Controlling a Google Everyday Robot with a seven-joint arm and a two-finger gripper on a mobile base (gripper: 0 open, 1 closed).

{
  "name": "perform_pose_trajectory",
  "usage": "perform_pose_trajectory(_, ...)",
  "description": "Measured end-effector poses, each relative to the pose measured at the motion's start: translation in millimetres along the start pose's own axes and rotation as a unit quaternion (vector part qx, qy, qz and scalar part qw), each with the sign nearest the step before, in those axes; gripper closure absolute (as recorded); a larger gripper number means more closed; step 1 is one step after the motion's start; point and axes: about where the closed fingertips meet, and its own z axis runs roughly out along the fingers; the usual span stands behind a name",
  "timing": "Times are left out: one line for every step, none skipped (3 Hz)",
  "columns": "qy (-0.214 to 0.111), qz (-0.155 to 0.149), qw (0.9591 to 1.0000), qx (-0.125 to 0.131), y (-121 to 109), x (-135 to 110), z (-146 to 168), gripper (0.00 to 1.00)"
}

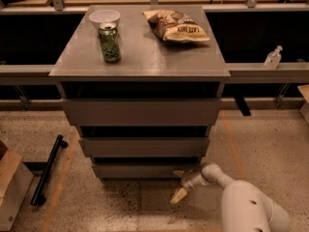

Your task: Close bottom drawer

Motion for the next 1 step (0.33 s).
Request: perform_pose_trajectory(0.0, 0.0, 1.0, 0.0, 0.1, 0.0, 0.1, 0.0)
